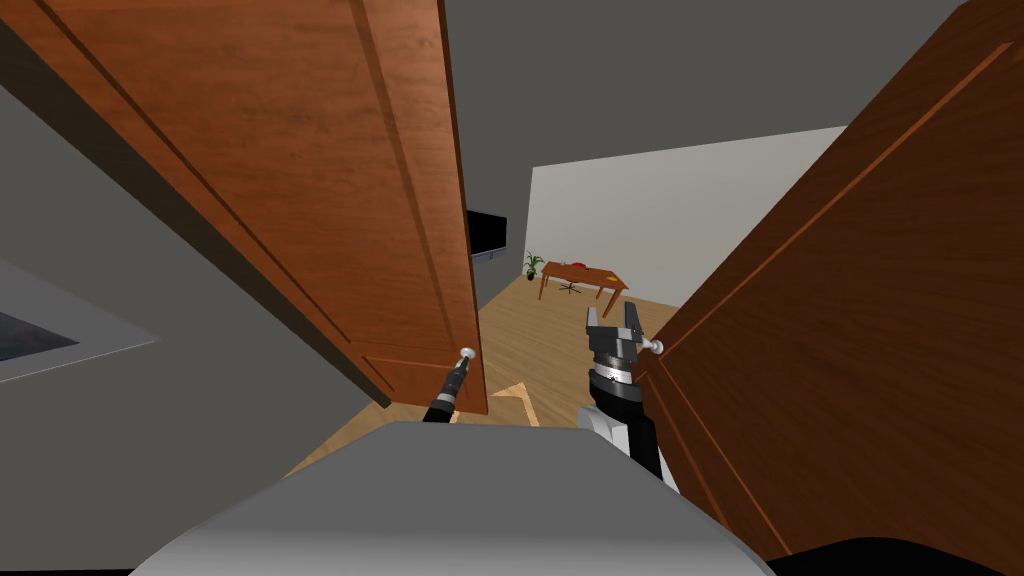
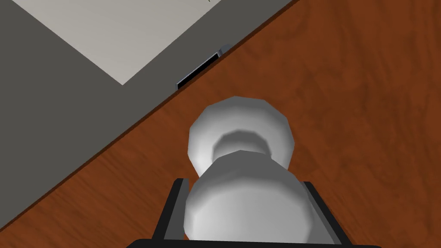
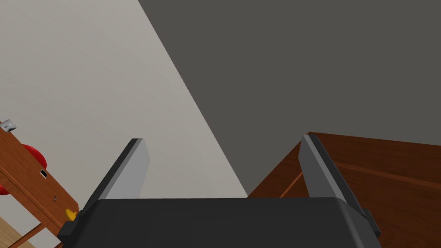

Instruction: Push the door open

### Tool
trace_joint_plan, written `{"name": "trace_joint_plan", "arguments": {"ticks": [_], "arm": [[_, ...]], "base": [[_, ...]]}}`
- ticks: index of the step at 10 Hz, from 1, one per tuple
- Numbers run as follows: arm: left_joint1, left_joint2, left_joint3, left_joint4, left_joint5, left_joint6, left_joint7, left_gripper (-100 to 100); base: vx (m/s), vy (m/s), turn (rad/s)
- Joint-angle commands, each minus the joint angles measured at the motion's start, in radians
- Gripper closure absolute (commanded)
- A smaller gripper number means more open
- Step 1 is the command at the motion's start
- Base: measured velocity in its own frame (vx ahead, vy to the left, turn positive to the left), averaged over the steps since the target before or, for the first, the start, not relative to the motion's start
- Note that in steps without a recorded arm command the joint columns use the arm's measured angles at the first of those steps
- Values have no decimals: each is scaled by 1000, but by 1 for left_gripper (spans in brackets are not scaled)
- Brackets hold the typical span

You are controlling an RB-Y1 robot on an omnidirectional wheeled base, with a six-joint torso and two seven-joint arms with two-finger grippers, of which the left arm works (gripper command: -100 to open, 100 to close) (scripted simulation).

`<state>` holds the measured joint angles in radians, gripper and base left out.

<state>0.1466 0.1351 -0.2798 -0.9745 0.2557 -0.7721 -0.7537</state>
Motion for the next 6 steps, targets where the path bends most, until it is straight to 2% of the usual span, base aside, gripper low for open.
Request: {"name": "trace_joint_plan", "arguments": {"ticks": [1, 4, 5, 6], "arm": [[1, 6, 4, -6, 11, -1, 41, 100], [-3, 13, 2, -2, 39, -6, 120, 100], [-3, 13, 2, -2, 39, -6, 124, 100], [-5, 16, 1, 0, 53, -8, 164, 100]], "base": [[45, -21, 2], [40, -20, 0], [29, -12, -4], [39, -19, -2]]}}
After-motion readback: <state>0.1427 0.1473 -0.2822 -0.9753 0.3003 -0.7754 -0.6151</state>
